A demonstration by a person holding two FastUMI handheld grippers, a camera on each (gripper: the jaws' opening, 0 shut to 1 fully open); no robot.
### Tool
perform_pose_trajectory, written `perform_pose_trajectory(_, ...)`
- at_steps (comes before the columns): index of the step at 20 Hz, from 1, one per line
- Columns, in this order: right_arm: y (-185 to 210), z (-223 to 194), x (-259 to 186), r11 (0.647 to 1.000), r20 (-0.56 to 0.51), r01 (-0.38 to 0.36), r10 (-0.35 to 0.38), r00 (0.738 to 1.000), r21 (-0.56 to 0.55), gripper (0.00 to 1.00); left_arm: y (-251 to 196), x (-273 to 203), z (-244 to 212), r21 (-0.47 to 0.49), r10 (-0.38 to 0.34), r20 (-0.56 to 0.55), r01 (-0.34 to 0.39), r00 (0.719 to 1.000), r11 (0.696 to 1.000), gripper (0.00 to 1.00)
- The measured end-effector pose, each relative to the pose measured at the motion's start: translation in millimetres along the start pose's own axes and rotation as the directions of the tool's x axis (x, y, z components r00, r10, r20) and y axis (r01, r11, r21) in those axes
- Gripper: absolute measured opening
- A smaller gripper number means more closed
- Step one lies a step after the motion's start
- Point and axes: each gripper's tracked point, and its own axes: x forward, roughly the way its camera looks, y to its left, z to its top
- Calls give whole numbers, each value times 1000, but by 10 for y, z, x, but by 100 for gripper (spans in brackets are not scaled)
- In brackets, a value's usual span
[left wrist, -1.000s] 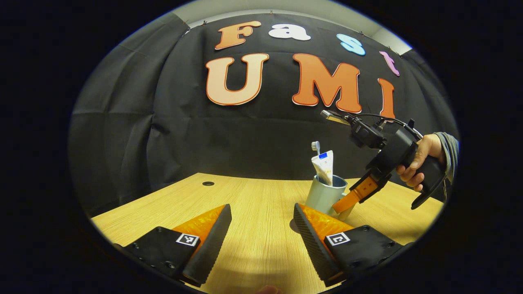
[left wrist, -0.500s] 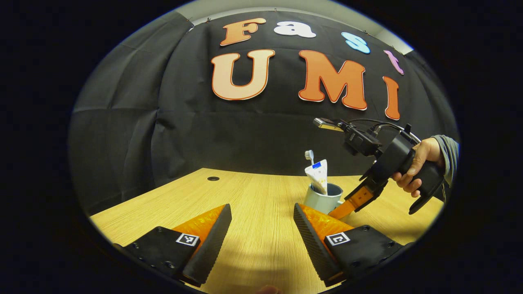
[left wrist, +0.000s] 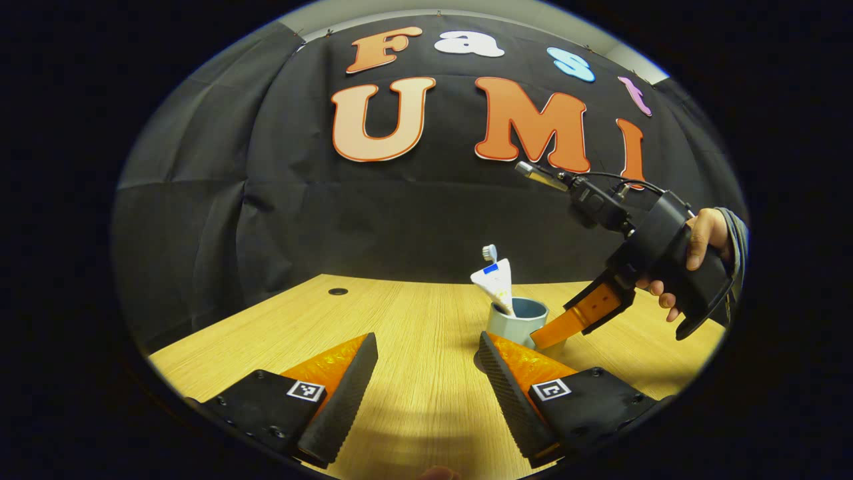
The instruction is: Put the toothbrush and toothpaste on the desktop into the cup, then pick up the cup and place it on the coaster on the desktop.
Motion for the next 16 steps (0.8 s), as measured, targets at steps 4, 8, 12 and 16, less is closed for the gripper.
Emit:
perform_pose_trajectory(4, -155, 143, -365, 1000, 187, -1, 3, 982, -9, 74, -184, 53, 195, 47, -22, 35, 21, 999, 999, 97)
perform_pose_trajectory(8, -528, 180, -763, 997, 371, 63, -73, 926, 37, 79, -396, 96, 445, 56, -57, 83, 52, 995, 997, 96)
perform_pose_trajectory(12, -931, 148, -1149, 982, 539, 164, -191, 820, 97, 80, -631, 151, 688, 65, -99, 128, 91, 987, 994, 97)
perform_pose_trajectory(16, -1226, 141, -1729, 956, 671, 258, -282, 686, 138, 80, -883, 182, 842, 80, -136, 156, 125, 978, 989, 97)
